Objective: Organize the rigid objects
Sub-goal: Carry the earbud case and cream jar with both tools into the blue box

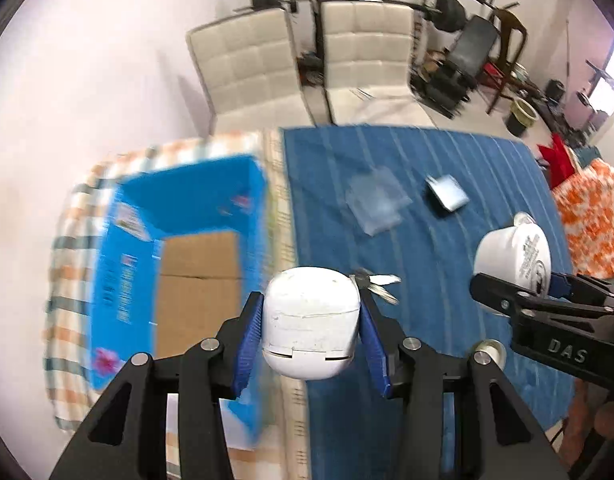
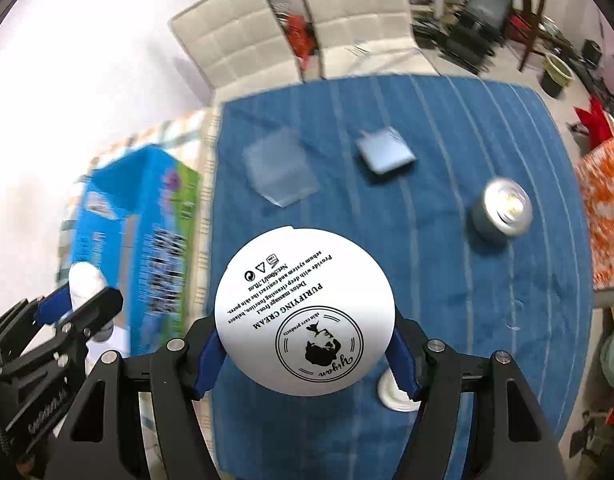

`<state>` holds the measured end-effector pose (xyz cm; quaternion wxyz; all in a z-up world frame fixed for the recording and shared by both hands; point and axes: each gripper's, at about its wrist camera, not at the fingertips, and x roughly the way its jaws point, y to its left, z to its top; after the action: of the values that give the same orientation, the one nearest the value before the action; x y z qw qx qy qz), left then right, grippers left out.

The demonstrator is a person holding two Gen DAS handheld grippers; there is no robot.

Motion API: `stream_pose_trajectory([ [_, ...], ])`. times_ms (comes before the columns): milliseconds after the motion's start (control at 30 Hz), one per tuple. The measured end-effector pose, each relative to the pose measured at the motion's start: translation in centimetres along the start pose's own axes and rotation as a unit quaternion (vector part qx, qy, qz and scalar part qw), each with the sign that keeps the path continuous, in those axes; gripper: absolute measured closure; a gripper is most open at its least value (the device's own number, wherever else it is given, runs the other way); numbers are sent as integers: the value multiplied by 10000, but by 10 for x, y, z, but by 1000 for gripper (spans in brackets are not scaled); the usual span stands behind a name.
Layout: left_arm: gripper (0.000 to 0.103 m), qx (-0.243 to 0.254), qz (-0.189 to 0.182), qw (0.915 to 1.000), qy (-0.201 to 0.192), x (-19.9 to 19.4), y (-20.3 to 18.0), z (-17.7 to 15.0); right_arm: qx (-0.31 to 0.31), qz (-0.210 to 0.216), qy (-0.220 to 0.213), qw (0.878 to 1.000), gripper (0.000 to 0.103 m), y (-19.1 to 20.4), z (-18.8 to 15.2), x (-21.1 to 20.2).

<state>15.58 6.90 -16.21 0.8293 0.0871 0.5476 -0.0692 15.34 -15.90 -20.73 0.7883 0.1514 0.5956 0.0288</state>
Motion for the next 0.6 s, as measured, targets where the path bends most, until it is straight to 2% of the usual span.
stream_pose_trajectory([
  [200, 59, -301, 360, 9989, -77, 4, 73, 9, -536, 312, -86, 9980, 33, 79, 23, -2],
  [333, 59, -485, 633, 9968, 24, 23, 121, 10, -898, 535, -37, 9945, 33, 134, 40, 11],
  [467, 59, -1068, 619, 9919, 307, 60, 169, -1, -1247, 605, 139, 9903, 33, 190, 61, 43],
  [533, 59, -1268, 661, 9888, 427, 79, 182, -10, -1342, 592, 283, 9888, 33, 212, 69, 65],
  [600, 59, -1523, 551, 9849, 608, 101, 193, -21, -1414, 557, 493, 9871, 33, 233, 76, 93],
])
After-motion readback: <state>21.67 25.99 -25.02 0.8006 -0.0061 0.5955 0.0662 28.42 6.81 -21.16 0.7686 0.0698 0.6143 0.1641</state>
